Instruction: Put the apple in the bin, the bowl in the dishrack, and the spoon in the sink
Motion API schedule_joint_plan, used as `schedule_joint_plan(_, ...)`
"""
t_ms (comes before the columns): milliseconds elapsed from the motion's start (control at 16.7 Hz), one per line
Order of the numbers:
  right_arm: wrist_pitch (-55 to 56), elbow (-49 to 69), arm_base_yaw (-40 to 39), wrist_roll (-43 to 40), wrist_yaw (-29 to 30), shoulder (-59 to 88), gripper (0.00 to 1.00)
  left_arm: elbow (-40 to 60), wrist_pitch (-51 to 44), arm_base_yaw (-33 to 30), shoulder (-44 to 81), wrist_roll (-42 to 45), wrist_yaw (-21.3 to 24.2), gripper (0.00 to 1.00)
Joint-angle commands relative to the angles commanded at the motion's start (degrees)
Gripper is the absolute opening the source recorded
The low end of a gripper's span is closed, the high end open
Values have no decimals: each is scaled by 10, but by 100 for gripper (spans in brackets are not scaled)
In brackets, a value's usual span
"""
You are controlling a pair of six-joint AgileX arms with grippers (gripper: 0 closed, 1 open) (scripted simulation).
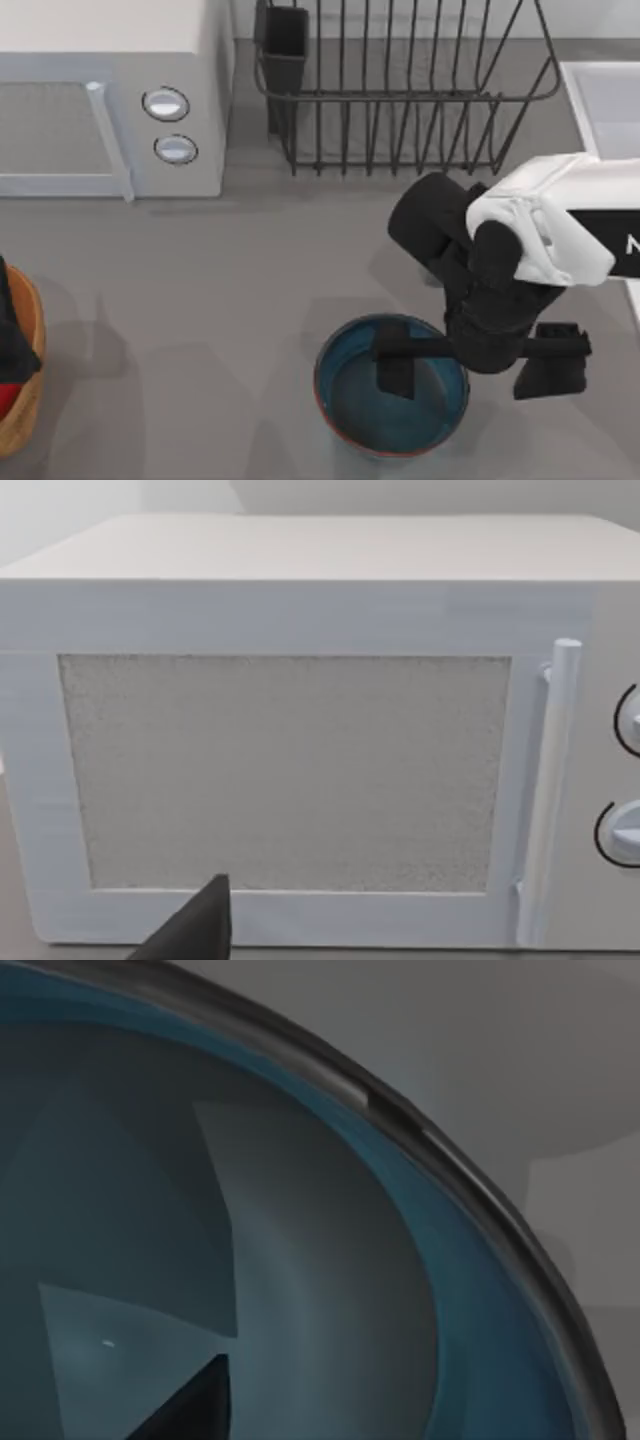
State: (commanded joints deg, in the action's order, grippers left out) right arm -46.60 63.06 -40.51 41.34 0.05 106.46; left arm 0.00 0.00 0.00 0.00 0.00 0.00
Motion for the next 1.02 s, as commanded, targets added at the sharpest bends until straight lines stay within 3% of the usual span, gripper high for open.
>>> schedule_joint_plan(120,0,0,0,0,0,0,100,0,0,0,0,0,0,100)
schedule_joint_plan(900,0,0,0,0,0,0,2,0,0,0,0,0,0,100)
schedule_joint_plan(1020,0,0,0,0,0,0,0,0,0,0,0,0,0,100)
